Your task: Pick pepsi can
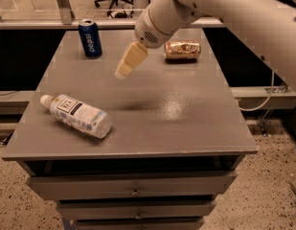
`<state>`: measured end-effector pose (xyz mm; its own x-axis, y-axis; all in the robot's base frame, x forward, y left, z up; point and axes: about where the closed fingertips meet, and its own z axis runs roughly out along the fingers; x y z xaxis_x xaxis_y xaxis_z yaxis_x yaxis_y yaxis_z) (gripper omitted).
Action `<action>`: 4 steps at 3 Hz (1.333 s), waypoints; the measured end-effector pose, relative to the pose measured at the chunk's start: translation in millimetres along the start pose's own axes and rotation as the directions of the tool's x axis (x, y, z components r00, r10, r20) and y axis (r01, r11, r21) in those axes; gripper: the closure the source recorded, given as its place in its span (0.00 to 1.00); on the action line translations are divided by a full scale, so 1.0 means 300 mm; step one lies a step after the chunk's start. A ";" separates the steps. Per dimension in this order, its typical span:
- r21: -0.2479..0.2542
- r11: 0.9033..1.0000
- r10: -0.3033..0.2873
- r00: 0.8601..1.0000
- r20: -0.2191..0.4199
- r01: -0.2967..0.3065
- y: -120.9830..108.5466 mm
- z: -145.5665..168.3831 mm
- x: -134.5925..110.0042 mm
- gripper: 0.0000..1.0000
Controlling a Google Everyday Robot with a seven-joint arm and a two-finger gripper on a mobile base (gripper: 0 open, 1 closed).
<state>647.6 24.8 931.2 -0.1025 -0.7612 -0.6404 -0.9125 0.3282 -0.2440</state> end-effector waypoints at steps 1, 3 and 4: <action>0.023 0.998 0.063 0.995 0.077 -0.065 -0.084 0.131 -0.063 0.00; 0.012 0.982 0.179 0.957 0.227 -0.186 -0.212 0.318 -0.145 0.00; -0.001 0.979 0.196 0.933 0.301 -0.205 -0.243 0.440 -0.228 0.00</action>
Offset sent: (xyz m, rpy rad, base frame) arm 0.1259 0.0532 -0.0329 0.3509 0.0212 -0.1724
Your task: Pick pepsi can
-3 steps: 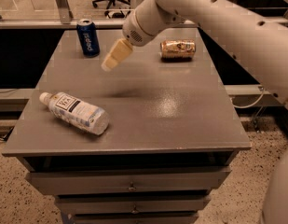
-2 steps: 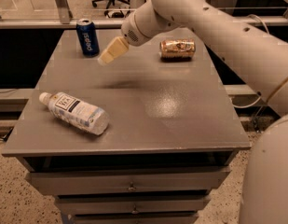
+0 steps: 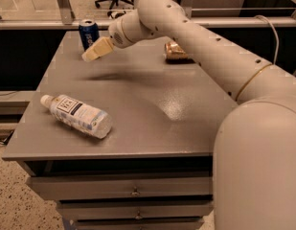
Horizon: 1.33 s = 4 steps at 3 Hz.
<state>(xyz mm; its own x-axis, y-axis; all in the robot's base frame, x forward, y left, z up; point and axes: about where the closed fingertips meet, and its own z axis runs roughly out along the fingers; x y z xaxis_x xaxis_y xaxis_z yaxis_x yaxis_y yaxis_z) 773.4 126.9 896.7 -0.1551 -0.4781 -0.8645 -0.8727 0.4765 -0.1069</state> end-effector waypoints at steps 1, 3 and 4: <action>-0.004 1.000 0.001 0.999 0.037 -0.001 -0.005 0.071 -0.028 0.00; -0.042 0.999 0.034 0.989 0.146 -0.028 -0.009 0.202 -0.099 0.00; -0.050 0.998 0.050 0.980 0.192 -0.041 -0.020 0.237 -0.111 0.15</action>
Offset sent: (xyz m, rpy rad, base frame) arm 0.0427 0.0612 0.0025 0.1573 -0.0518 0.0327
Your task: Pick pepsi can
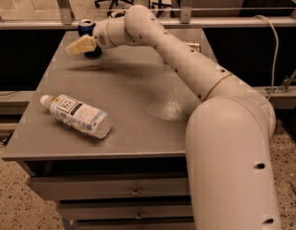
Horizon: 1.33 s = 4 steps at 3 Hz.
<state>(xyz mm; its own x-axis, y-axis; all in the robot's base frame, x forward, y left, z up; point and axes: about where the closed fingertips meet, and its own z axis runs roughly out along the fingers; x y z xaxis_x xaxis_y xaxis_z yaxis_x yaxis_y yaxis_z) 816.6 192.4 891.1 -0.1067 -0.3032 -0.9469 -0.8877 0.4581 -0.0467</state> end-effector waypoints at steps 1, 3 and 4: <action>0.006 1.000 0.007 1.000 0.028 -0.007 -0.028 -0.002 0.008 0.38; -0.015 1.000 0.000 0.997 0.073 0.001 -0.053 -0.088 -0.032 0.84; -0.105 0.994 0.002 0.994 0.112 0.010 0.000 -0.173 -0.089 1.00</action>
Offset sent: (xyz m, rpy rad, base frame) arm 0.0176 -0.0410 0.0088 0.0609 -0.0391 -0.0402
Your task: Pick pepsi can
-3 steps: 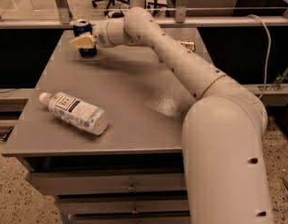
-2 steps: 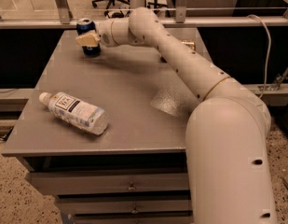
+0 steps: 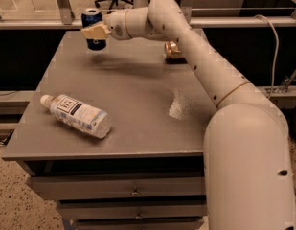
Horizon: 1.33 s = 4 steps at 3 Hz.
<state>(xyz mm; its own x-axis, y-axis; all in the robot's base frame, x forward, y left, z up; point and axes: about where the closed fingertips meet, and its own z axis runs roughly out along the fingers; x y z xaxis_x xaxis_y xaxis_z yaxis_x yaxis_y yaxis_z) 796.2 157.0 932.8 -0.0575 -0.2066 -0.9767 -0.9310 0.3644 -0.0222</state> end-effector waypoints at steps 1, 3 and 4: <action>-0.130 0.992 0.009 1.000 0.019 -0.006 0.104 -0.101 -0.030 1.00; -0.284 0.958 0.048 0.999 0.019 -0.040 0.233 -0.226 -0.020 1.00; -0.284 0.958 0.048 0.999 0.019 -0.040 0.233 -0.226 -0.020 1.00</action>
Offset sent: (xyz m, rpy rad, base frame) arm -0.1256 -0.0669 0.0279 0.0918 0.1361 0.3627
